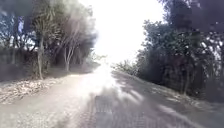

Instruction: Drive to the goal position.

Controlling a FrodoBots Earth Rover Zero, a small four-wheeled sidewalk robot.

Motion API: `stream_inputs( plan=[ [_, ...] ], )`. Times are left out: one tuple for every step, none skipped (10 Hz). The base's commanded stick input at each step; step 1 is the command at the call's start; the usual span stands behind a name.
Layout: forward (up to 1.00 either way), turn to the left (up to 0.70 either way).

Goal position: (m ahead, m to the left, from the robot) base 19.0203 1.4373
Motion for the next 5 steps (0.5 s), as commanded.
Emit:
stream_inputs(
  plan=[
    [1.0,0.27],
    [1.0,0.27],
    [1.0,0.21],
    [1.0,0.02],
    [1.0,0.0]
  ],
)
